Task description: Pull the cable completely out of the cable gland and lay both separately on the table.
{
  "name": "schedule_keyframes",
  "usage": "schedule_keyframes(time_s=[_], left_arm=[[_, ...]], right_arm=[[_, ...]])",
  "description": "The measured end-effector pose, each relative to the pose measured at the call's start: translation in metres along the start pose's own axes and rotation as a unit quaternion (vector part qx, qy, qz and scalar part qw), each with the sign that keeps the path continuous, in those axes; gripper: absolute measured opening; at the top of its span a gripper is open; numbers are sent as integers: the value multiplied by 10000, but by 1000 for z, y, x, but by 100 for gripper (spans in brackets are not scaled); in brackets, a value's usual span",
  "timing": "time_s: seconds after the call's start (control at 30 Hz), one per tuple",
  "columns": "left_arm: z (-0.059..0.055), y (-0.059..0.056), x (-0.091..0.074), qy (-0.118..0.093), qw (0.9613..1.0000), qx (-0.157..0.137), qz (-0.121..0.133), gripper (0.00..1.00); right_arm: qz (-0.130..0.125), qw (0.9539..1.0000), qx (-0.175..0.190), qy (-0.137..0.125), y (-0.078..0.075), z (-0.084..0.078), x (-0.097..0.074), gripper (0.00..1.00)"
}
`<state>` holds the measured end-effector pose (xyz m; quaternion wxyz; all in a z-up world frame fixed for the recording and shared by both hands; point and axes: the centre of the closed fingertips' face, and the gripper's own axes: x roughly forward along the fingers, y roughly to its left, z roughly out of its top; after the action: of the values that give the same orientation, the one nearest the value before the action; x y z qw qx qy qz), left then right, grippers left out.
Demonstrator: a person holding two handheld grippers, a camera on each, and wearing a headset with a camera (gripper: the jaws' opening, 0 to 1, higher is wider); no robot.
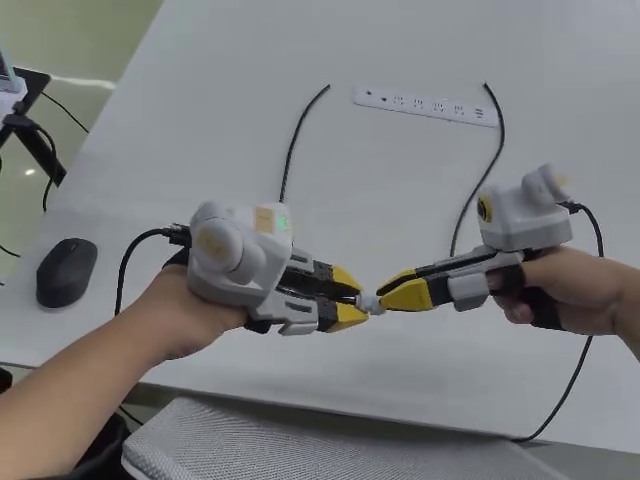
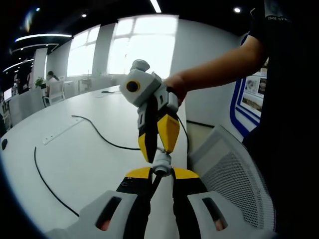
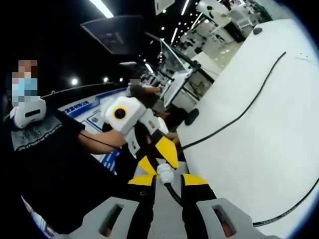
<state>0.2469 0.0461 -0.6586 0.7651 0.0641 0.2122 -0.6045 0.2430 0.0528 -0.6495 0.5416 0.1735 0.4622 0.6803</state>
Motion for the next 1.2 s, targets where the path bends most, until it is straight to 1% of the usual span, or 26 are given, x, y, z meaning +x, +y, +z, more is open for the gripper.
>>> schedule_keyframes(time_s=[0.1, 0.17, 0.27, 0.37, 0.4, 0.47, 0.53, 0.6, 0.63, 0.67, 0.7, 0.73, 0.83, 0.87, 0.9, 1.0, 1.03, 1.07, 1.1, 1.13, 1.17, 1.2], left_arm=[[0, 1, 1, 50, 10000, 43, 4, 15], [2, 1, 1, 34, 10000, 49, -10, 15], [1, 2, 1, 109, 9999, 83, -9, 15], [1, 2, 1, 107, 9999, 113, -36, 15], [0, 1, 0, 136, 9998, 125, -42, 15], [-1, 2, 1, 153, 9998, 91, -44, 15], [-2, 0, 1, 152, 9998, 73, -93, 14], [-3, -2, 2, 170, 9998, 77, -117, 14], [-4, -3, 3, 185, 9997, 53, -129, 14], [-5, -3, 3, 188, 9997, 39, -133, 14], [-5, -3, 4, 187, 9997, 19, -140, 14], [-6, -2, 4, 192, 9997, 0, -138, 14], [-6, -1, 3, 153, 9997, -97, -148, 14], [-6, -1, 3, 136, 9997, -127, -141, 14], [-6, 0, 3, 133, 9997, -153, -138, 14], [-7, 0, 3, 123, 9996, -211, -132, 14], [-8, 0, 3, 113, 9995, -273, -138, 14], [-9, 0, 3, 114, 9994, -313, -119, 14], [-9, 0, 3, 114, 9994, -323, -109, 14], [-10, 0, 3, 108, 9992, -375, -111, 14], [-11, -1, 3, 106, 9989, -435, -119, 14], [-12, -1, 3, 105, 9988, -475, -107, 14]], right_arm=[[-11, 9999, -27, 142, -3, -2, 2, 15], [54, 9997, 4, 251, -4, -4, 3, 12], [165, 9995, 66, 279, -1, -3, 4, 9], [202, 9992, 131, 307, -2, -4, 6, 9], [219, 9991, 168, 323, -2, -4, 6, 9], [210, 9991, 144, 353, -3, -5, 6, 8], [212, 9988, 81, 443, -2, -7, 7, 8], [170, 9978, -185, 609, -2, -11, 7, 8], [118, 9967, -445, 668, -2, -12, 8, 8], [76, 9959, -557, 708, -3, -13, 7, 7], [49, 9953, -640, 731, -2, -13, 8, 7], [-17, 9940, -800, 752, -3, -13, 8, 7], [-132, 9915, -1040, 767, 0, -12, 9, 7], [-226, 9901, -1143, 786, -1, -11, 9, 7], [-307, 9882, -1262, 817, -2, -11, 9, 7], [-591, 9791, -1689, 962, -3, -11, 9, 7], [-713, 9718, -1989, 1045, -3, -12, 10, 7], [-773, 9687, -2102, 1065, -3, -12, 10, 7], [-895, 9641, -2242, 1107, -4, -12, 11, 7], [-1050, 9555, -2474, 1217, -3, -14, 12, 7], [-1239, 9435, -2785, 1300, -4, -15, 13, 7], [-1358, 9356, -2954, 1375, -4, -16, 14, 7]])
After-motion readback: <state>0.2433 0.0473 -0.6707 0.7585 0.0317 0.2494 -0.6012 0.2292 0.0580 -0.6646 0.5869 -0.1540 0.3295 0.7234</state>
